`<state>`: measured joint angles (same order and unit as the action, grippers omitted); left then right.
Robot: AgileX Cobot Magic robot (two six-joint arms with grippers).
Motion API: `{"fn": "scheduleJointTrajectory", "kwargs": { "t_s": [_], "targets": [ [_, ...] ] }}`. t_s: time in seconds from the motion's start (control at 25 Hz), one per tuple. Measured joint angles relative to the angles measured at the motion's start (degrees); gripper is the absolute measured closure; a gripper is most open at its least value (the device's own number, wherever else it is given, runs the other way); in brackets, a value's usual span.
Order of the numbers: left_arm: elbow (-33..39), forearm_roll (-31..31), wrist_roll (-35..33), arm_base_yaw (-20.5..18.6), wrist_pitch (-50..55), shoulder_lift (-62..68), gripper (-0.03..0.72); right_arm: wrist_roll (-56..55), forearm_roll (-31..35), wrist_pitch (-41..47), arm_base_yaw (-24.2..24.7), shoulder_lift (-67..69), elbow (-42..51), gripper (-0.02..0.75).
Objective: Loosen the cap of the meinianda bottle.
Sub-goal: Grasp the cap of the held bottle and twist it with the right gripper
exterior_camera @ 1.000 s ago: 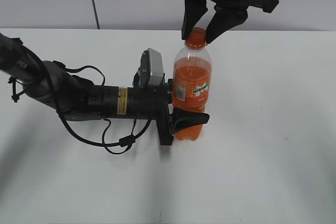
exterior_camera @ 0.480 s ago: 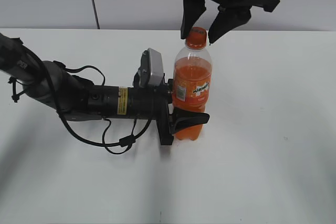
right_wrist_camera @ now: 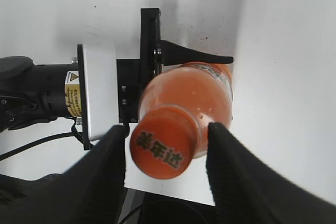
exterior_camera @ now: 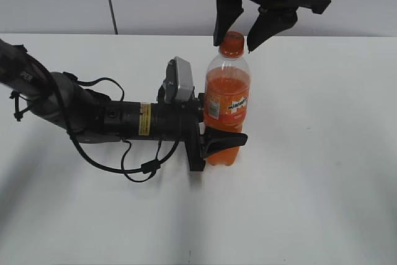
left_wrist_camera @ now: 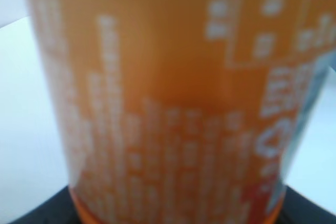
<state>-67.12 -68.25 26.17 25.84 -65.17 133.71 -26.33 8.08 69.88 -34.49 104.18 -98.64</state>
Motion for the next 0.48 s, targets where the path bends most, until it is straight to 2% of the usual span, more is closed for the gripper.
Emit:
{"fn": "scheduleJointTrajectory", "kwargs": {
  "t_s": [0.48],
  "targets": [
    [0.0,0.1,0.0,0.0,0.1,0.0,0.293,0.3,0.0,0.0,0.0,0.0,0.0,0.363]
  ]
}}
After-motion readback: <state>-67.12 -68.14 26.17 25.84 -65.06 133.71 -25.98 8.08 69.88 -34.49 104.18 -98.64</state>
